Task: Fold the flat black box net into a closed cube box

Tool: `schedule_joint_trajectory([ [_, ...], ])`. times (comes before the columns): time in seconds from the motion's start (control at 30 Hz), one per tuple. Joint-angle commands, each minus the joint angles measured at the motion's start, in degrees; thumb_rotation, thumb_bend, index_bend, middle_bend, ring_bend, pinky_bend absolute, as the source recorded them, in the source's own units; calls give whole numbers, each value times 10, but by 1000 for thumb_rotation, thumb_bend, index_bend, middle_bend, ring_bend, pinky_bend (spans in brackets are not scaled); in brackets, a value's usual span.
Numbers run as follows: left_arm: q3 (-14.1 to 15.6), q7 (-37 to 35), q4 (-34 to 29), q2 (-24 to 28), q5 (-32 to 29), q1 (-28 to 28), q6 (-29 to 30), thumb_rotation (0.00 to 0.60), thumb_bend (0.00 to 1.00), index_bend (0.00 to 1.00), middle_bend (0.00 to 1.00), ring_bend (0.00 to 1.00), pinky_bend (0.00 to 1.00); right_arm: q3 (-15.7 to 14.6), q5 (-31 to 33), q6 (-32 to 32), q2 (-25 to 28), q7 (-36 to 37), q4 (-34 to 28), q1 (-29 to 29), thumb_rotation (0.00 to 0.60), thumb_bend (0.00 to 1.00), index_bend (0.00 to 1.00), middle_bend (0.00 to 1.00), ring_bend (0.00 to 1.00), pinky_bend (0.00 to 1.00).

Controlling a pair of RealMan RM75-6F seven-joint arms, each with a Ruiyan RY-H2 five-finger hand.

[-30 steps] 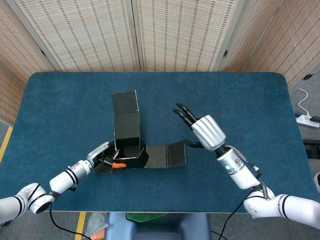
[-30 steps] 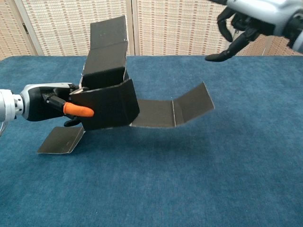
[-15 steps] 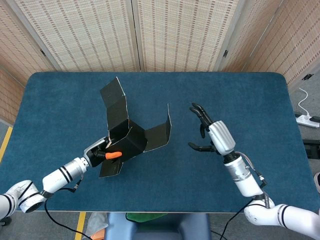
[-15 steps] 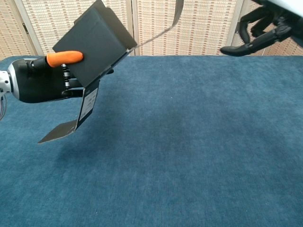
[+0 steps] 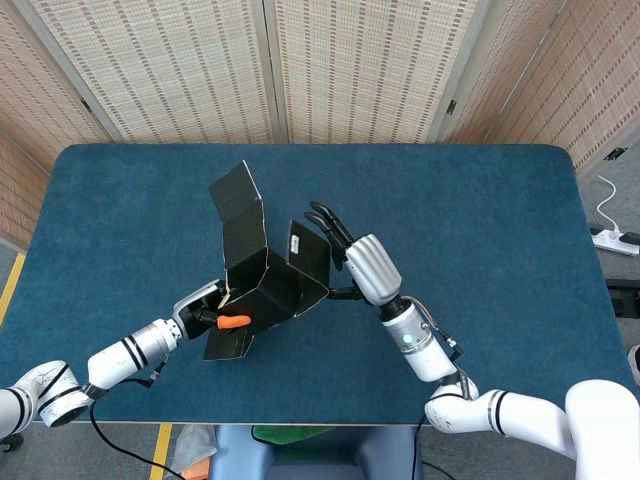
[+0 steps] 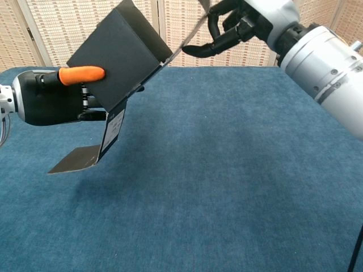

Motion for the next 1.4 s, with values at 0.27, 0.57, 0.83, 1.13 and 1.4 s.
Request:
schedule_joint_trajectory([
  [0.27, 16, 116, 26, -13, 10, -4, -3, 600, 203, 254, 264, 554, 761, -8, -26, -35, 27, -47, -31, 25, 600, 144, 0, 10, 687, 1000],
  [0.57, 13, 175, 26, -21, -16, -13, -36, 600, 203, 254, 263, 549, 760, -38, -76, -57, 53, -111, -36, 43, 600, 140, 0, 51, 697, 1000],
  [0.83, 17, 192, 32, -30, -25, -16, -53, 600, 201, 250, 259, 548, 760, -60, -123, -45, 33, -145, 10, 56, 600, 143, 91, 194, 718, 1000],
  [1.13, 25, 245, 66, -54, -23, -16, -67, 600, 201, 234, 239, 538, 759, -87, -143, -43, -11, -149, 78, 64, 600, 171, 300, 345, 749, 1000],
  [1.4, 33, 321, 105, -99, -25, -14, -90, 600, 201, 225, 233, 533, 758, -124, -168, -20, -63, -143, 172, 55, 600, 190, 378, 400, 765, 1000],
])
